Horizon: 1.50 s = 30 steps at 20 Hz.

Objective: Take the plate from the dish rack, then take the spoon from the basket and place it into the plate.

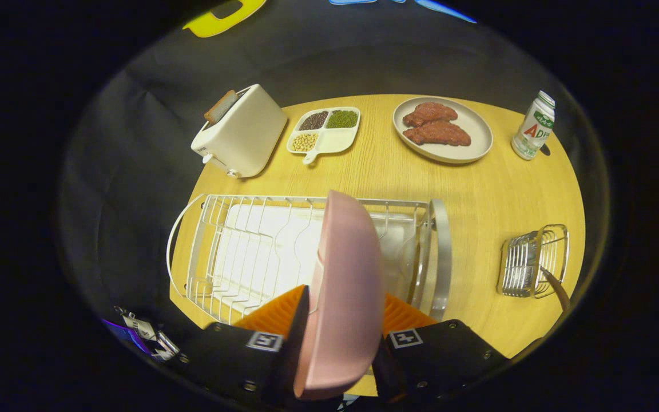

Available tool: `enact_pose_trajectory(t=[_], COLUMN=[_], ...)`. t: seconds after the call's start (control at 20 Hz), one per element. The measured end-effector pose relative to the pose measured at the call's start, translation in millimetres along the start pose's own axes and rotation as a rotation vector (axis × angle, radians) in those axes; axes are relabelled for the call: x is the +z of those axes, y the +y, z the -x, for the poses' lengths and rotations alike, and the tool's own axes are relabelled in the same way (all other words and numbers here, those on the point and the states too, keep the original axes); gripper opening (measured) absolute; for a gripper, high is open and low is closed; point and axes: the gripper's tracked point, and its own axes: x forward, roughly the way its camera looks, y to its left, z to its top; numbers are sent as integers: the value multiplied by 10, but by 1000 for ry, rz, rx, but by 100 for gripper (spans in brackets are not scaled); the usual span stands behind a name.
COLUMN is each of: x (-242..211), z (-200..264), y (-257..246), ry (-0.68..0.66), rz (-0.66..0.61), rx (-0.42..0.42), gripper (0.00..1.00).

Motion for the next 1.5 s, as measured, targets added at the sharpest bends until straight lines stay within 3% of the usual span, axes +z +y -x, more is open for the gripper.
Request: enact_pose_trajectory(t=[0.05, 0.25, 0.5, 1.15, 1.5], x=[-49, -139, -129, 141, 145], z=[18, 4, 40, 261, 471], y=[11, -142, -172, -188, -178], ry=[26, 91, 125, 139, 135], rz=[9, 1, -50, 88, 65], rx=[-10, -113, -144, -307, -261], gripper=[49, 49, 49, 48, 48])
